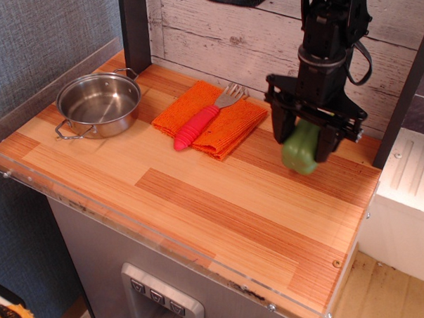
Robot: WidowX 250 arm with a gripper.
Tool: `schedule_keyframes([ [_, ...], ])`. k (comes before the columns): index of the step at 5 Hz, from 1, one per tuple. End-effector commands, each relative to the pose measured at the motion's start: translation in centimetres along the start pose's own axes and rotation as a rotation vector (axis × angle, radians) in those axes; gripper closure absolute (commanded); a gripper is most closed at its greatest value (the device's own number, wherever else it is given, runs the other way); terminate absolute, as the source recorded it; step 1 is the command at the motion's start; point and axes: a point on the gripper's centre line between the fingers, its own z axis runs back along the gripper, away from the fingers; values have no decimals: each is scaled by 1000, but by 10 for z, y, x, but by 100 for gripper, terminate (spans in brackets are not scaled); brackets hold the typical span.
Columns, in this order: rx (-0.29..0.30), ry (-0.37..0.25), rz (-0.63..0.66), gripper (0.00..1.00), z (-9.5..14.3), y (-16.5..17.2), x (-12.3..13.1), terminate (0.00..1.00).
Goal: Move the green pepper to the right side of the cloth.
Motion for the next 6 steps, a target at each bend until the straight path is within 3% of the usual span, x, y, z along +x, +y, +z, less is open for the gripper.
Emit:
schedule_keyframes([
  [1,-10,-18,6,0,14,11,-5,0],
  [2,-26,-44,-9,0,35,20,-11,0],
  [3,-34,-98,21,0,78,40,-37,0],
  [4,-63,-98,67,0,93,61,-67,0],
  [6,-18,-80,87,0,83,73,-101,0],
])
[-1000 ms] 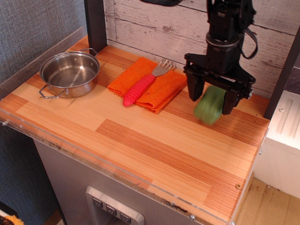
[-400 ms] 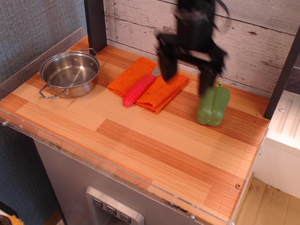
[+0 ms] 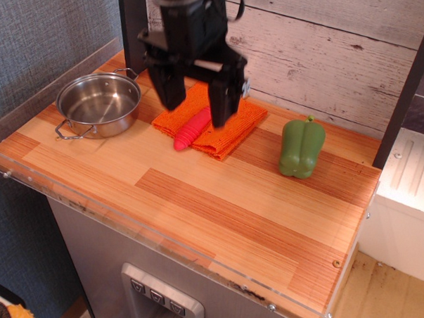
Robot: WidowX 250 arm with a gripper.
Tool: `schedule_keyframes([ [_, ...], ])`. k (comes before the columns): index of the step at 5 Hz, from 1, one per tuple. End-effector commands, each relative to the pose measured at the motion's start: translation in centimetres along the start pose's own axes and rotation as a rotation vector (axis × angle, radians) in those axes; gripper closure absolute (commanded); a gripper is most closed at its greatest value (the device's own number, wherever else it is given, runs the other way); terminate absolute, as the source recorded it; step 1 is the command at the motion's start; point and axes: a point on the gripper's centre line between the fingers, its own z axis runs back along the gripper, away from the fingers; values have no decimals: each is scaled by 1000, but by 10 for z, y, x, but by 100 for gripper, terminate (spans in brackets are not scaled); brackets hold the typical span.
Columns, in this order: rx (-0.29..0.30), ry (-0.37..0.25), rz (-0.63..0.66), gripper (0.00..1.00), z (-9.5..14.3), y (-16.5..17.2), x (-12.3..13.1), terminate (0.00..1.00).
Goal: Move the green pepper to the right side of the cloth.
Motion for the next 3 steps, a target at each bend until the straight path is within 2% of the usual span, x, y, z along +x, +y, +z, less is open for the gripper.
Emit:
schedule_keyframes([
  [1,2,29,-66,0,5,8,-14,0],
  [2,2,29,-66,0,5,8,-14,0],
  [3,2,29,-66,0,5,8,-14,100],
])
